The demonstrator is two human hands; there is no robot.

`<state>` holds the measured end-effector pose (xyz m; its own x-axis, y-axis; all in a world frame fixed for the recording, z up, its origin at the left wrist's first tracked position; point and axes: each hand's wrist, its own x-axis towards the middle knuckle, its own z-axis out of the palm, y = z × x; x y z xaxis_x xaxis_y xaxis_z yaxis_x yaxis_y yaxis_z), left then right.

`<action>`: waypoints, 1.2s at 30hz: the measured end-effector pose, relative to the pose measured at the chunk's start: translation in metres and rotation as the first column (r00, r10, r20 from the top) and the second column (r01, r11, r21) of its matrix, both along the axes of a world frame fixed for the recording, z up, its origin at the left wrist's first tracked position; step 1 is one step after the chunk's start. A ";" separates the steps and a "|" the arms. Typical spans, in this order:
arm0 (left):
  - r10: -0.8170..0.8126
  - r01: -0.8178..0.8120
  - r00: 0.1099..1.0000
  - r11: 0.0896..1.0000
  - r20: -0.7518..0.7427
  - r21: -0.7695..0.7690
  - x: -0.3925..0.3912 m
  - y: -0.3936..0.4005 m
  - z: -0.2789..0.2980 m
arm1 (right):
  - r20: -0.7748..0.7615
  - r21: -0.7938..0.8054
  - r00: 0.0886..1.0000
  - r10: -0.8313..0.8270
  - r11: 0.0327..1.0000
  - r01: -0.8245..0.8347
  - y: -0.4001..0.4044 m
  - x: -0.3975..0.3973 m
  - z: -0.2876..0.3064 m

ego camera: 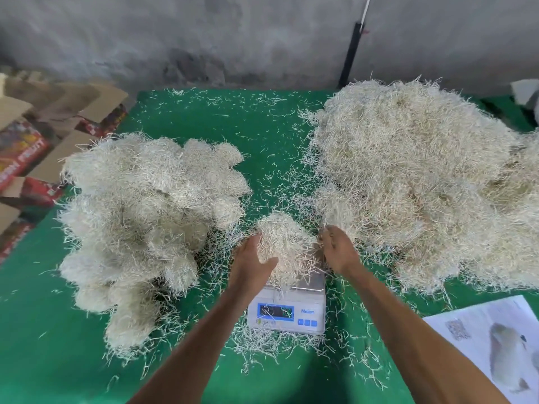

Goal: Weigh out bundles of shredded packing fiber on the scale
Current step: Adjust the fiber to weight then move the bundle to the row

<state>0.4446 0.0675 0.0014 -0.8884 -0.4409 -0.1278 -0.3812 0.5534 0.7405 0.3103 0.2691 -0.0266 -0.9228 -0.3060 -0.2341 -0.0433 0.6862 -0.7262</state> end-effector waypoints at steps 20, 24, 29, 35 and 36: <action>0.137 -0.174 0.982 0.928 0.133 0.329 0.016 0.011 -0.015 | -0.204 0.120 0.935 0.291 0.955 -0.271 -0.050 0.074 0.015; 0.291 -0.372 0.928 0.742 0.232 0.558 0.015 0.005 -0.025 | -0.131 -0.118 0.947 0.294 0.944 -0.309 -0.080 0.091 0.028; 0.099 -0.190 0.965 0.901 0.241 0.390 0.015 0.006 -0.021 | -0.403 0.011 0.851 0.337 0.931 -0.364 -0.067 0.084 0.027; 0.017 -0.120 0.934 0.955 0.356 0.270 0.032 -0.007 -0.029 | -0.328 0.151 0.873 0.362 0.932 -0.330 -0.041 0.067 0.025; 0.036 -0.124 0.948 0.957 0.315 0.264 0.036 -0.011 -0.028 | -0.344 0.121 0.889 0.304 0.953 -0.279 -0.038 0.064 0.027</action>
<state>0.4803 0.0561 -0.0267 -0.7506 -0.4165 -0.5130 -0.6464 0.3018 0.7008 0.3745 0.2312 0.0000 -0.8200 -0.5690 0.0621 -0.4941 0.6491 -0.5783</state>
